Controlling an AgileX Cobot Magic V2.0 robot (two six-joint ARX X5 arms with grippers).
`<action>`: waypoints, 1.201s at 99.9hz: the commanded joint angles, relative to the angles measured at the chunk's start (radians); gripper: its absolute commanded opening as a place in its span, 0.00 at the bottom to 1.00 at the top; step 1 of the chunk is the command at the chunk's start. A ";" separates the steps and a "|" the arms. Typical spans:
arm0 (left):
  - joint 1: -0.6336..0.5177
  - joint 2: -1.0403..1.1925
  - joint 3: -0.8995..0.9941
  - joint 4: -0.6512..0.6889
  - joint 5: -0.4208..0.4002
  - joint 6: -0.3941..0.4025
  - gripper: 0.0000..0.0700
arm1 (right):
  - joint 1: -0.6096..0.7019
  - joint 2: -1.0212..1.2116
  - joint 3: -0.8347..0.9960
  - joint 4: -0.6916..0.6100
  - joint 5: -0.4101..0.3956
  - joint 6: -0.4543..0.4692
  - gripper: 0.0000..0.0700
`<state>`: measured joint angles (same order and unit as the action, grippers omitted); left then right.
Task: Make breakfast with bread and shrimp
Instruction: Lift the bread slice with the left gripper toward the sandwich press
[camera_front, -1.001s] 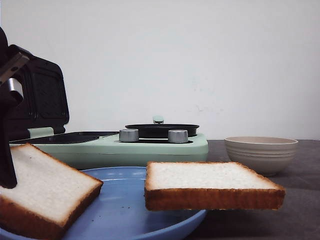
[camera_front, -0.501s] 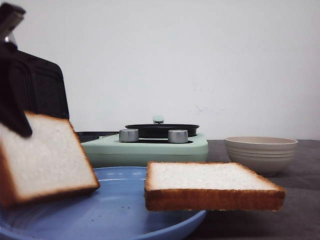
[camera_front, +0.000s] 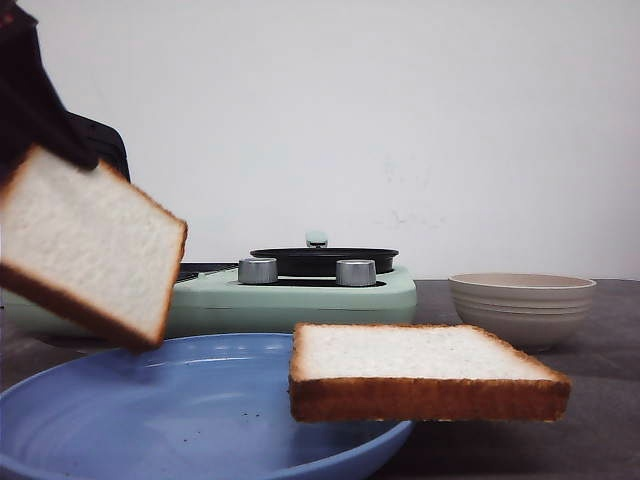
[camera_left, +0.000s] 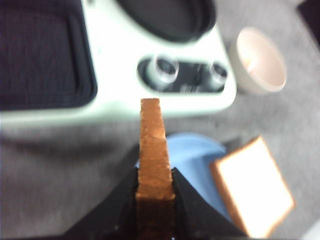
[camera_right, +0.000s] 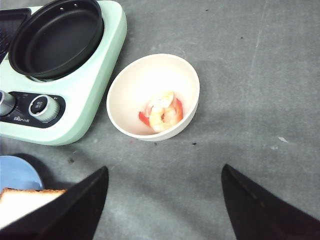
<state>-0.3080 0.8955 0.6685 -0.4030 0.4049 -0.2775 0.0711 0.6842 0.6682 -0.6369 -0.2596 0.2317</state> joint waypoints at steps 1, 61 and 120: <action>-0.005 0.006 0.010 0.027 -0.013 0.017 0.01 | 0.000 0.006 0.016 0.007 -0.002 -0.012 0.64; -0.008 0.105 0.224 0.130 -0.224 0.358 0.01 | 0.000 0.006 0.016 0.000 -0.002 -0.011 0.64; -0.077 0.641 0.618 0.154 -0.577 0.872 0.00 | 0.000 0.006 0.016 -0.031 -0.002 -0.025 0.64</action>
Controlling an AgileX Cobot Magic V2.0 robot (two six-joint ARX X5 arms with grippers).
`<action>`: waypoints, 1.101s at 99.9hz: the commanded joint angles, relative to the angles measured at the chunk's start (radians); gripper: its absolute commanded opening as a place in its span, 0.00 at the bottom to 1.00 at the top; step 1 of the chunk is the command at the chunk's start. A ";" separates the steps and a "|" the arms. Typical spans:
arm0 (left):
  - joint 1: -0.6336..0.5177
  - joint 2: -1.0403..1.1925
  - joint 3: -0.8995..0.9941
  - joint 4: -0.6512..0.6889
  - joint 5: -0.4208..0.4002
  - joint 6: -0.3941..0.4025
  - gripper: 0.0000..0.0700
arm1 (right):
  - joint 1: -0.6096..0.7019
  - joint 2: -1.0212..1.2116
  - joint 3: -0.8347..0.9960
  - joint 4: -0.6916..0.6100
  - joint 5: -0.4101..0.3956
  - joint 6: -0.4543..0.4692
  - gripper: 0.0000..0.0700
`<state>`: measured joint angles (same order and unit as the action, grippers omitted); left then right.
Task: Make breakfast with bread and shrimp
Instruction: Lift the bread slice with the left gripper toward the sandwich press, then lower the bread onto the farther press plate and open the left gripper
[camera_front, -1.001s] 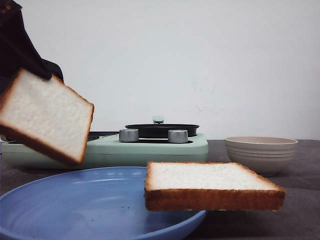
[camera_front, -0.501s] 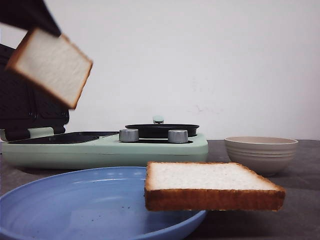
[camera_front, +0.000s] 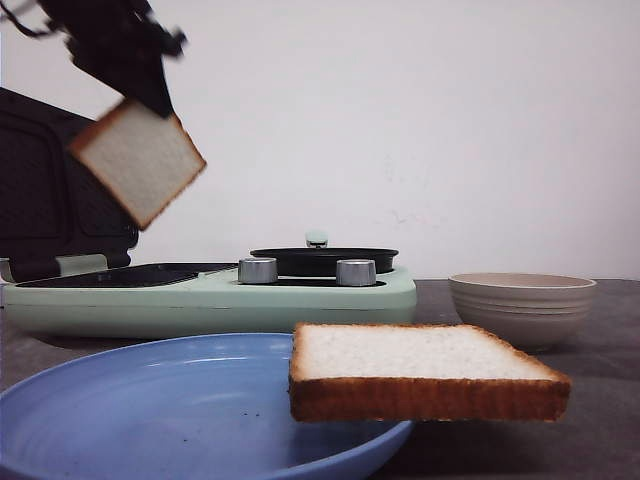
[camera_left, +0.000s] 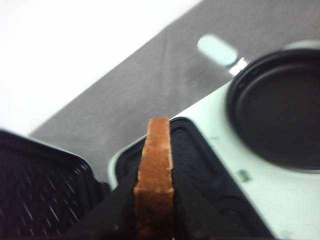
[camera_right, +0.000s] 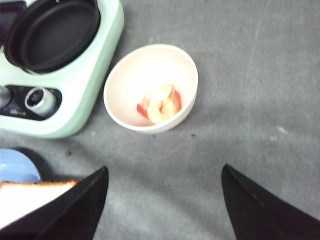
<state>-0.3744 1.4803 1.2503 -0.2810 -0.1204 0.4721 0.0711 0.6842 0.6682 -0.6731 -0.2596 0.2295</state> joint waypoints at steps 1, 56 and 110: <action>-0.013 0.065 0.040 0.037 -0.059 0.131 0.00 | 0.000 0.006 0.016 0.006 -0.002 -0.023 0.64; -0.039 0.345 0.087 0.333 -0.265 0.448 0.00 | 0.000 0.007 0.016 0.005 -0.001 -0.055 0.64; -0.028 0.387 0.088 0.352 -0.206 0.458 0.00 | 0.000 0.006 0.016 -0.001 -0.001 -0.055 0.64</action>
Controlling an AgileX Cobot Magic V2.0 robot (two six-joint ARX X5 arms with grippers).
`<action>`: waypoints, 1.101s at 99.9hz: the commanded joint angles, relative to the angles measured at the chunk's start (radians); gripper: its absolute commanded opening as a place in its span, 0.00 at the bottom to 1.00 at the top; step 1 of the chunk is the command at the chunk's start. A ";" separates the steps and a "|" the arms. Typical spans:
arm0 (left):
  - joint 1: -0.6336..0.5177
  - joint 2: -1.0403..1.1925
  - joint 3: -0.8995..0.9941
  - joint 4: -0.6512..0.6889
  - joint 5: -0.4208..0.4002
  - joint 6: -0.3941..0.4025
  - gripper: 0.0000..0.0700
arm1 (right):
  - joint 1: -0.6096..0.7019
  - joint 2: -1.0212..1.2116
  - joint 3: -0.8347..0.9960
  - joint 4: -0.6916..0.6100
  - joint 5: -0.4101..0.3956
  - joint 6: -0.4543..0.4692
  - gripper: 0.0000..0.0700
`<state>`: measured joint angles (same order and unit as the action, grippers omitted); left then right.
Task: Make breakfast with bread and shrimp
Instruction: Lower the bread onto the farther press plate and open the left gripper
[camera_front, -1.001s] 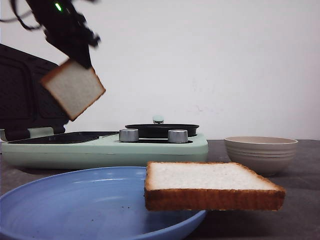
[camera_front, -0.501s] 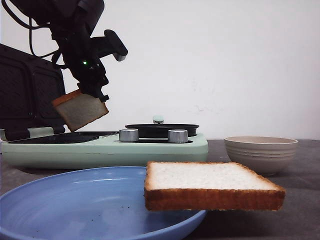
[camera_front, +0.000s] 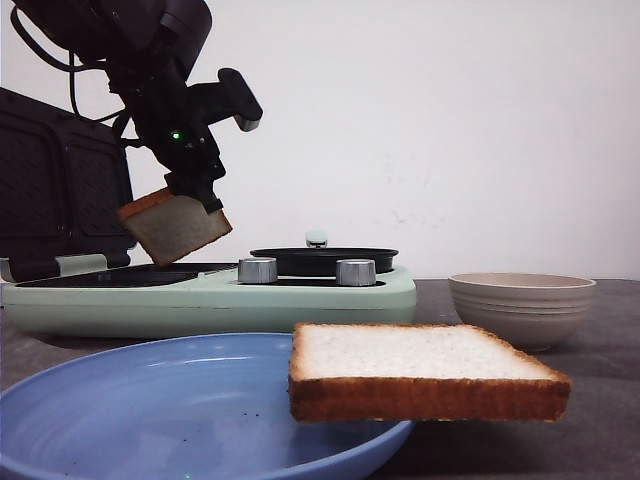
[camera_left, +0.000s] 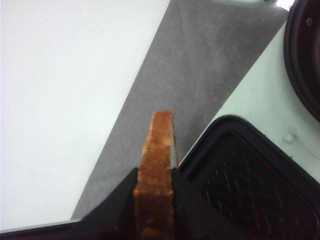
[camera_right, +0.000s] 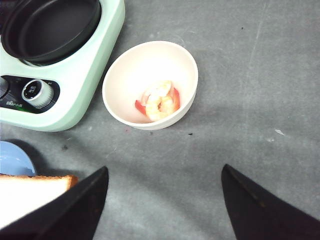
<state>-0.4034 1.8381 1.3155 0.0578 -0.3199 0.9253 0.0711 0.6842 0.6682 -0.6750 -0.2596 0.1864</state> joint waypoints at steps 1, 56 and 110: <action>0.002 0.029 0.023 0.011 -0.006 0.004 0.00 | 0.000 0.007 0.016 0.000 -0.001 -0.011 0.64; 0.033 0.031 0.023 -0.042 -0.011 -0.056 0.00 | 0.000 0.006 0.016 -0.029 -0.001 -0.012 0.64; 0.029 0.031 0.023 -0.096 0.035 -0.132 0.82 | 0.000 0.006 0.016 -0.029 -0.001 -0.011 0.64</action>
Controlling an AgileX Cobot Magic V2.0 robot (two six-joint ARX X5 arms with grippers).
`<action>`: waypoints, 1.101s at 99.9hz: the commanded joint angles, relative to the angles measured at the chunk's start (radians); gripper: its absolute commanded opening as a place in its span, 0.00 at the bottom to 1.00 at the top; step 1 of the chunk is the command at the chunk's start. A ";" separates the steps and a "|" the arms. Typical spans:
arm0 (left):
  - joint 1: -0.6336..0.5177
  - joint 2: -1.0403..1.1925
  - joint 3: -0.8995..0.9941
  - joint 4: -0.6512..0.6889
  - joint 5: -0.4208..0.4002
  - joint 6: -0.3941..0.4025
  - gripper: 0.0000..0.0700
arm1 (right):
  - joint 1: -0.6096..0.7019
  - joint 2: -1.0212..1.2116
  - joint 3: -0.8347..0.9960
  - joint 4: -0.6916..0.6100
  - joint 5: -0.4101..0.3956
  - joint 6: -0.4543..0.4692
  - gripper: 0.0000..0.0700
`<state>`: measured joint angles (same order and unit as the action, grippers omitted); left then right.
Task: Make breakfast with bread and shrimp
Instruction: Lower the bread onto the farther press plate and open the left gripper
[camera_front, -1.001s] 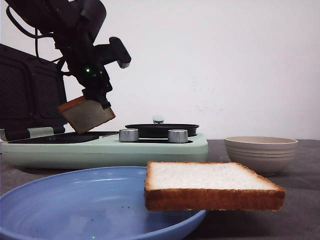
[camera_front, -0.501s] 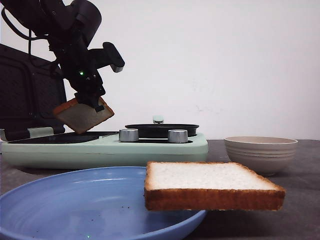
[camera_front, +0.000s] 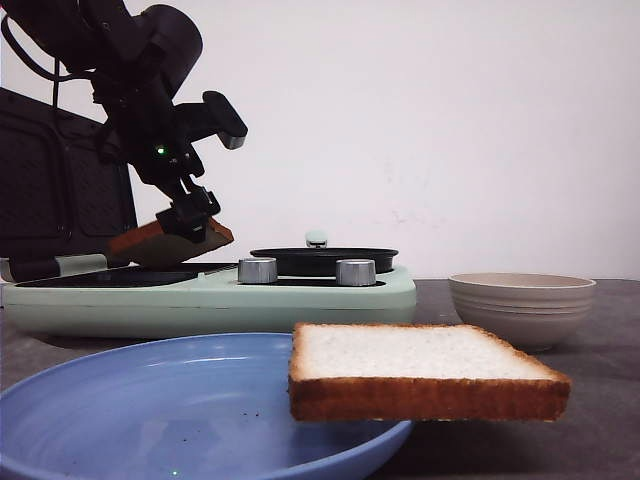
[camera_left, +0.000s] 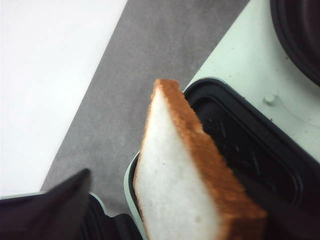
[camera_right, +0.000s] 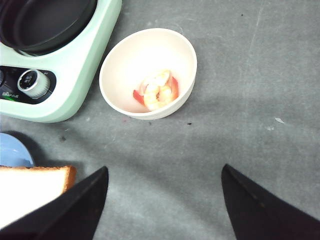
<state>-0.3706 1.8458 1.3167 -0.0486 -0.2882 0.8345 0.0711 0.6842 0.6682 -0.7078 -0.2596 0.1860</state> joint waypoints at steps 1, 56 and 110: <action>-0.004 0.024 0.021 0.010 0.003 -0.042 0.82 | 0.000 0.006 0.016 0.004 -0.001 -0.011 0.64; -0.011 0.023 0.026 -0.084 0.055 -0.120 0.84 | 0.000 0.007 0.016 0.005 -0.001 -0.011 0.64; 0.005 0.023 0.127 -0.156 0.171 -0.322 0.85 | 0.000 0.007 0.016 0.005 0.001 -0.011 0.64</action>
<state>-0.3641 1.8458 1.4090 -0.1989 -0.1253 0.5697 0.0711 0.6842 0.6682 -0.7074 -0.2584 0.1860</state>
